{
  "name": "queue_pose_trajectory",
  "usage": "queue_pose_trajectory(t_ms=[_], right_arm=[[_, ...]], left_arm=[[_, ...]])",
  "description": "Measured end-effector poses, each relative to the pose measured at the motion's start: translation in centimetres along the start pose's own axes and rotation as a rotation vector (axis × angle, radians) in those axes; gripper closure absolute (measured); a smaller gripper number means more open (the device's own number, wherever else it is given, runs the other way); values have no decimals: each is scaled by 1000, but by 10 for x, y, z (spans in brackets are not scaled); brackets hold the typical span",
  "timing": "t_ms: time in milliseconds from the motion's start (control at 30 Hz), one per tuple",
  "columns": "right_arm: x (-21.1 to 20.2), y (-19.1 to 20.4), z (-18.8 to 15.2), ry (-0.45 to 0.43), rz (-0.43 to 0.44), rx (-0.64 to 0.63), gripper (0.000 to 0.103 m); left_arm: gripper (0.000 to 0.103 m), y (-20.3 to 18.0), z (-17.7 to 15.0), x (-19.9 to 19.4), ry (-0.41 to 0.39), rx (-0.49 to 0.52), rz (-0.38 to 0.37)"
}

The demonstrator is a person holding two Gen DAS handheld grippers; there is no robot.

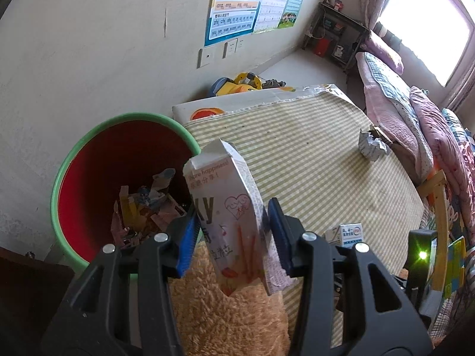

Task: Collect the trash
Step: 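Carry the pink box and milk carton over the red bucket and open both tools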

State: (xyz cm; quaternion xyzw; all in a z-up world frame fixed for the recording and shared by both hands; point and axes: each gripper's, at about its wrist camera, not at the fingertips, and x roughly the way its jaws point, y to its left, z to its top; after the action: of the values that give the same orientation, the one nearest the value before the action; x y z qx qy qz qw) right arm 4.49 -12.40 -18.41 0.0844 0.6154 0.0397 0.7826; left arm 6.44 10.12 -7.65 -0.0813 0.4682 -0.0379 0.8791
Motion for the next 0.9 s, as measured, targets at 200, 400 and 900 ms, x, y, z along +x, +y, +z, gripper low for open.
queue_pose_trajectory(t_ms=[200,400,900], right_arm=[[-7,4,-7,25,24,8,34],[-48,20,13,-65,40,-20,34],[-103,162,80,-313,165,-239,34]], left_arm=[[59,10,-1,-2,-9,-16,-1],[58,30,5,-12,-46,-25,37],[57,127,14,-14,-58,-136,209]])
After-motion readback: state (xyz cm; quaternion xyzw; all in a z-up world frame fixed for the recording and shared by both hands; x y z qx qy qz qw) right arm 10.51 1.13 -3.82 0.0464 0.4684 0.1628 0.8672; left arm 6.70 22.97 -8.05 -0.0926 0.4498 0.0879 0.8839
